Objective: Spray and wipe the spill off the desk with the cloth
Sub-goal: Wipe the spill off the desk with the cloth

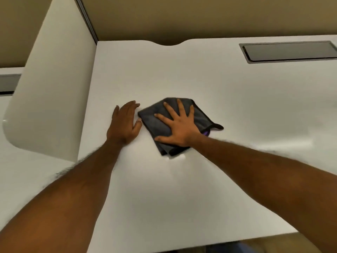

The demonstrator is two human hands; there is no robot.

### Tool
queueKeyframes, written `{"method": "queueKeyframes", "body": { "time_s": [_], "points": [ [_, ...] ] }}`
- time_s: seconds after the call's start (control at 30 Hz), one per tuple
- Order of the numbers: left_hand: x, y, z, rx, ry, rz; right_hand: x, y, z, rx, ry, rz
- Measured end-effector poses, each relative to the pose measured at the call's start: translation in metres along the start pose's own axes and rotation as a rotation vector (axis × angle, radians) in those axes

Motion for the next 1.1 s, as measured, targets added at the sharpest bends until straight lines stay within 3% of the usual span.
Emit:
{"method": "queueKeyframes", "body": {
  "time_s": [0.07, 0.17, 0.27, 0.4, 0.5, 0.67, 0.8, 0.97, 1.1],
  "points": [
    [0.002, 0.004, -0.002, -0.004, -0.013, 0.036, 0.000, 0.020, -0.026, 0.010, 0.021, -0.013],
    [0.001, 0.008, -0.009, 0.012, 0.008, -0.013, 0.008, 0.052, -0.034, -0.164, -0.001, -0.016],
    [0.001, 0.006, -0.017, 0.029, 0.068, -0.107, 0.015, 0.035, -0.016, -0.274, -0.036, 0.020],
    [0.002, 0.009, -0.024, 0.041, 0.113, -0.190, 0.003, -0.033, -0.026, -0.080, -0.028, -0.020],
    [0.003, 0.011, -0.033, 0.050, 0.019, -0.158, -0.008, -0.047, -0.070, 0.046, 0.034, -0.020],
    [-0.003, 0.019, -0.061, -0.023, -0.084, 0.038, 0.000, 0.005, -0.108, -0.099, -0.003, -0.004],
    [-0.005, 0.028, -0.083, 0.020, -0.036, -0.015, 0.009, -0.019, -0.081, -0.244, -0.080, 0.013],
    [0.001, 0.035, -0.102, 0.041, 0.012, -0.104, -0.017, -0.071, -0.136, 0.035, 0.042, 0.001],
    [-0.002, 0.043, -0.103, 0.019, -0.030, 0.057, -0.013, 0.001, -0.178, -0.033, 0.092, -0.001]
  ]
}}
Point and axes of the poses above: each hand's wrist, its own z-axis towards the middle knuckle, its own x-axis out of the back of the hand, y = z × x, the point moved 2 cm from there along z, towards the middle knuckle, and after that the axes turned 1 degree about x, right-handed, at the moved point
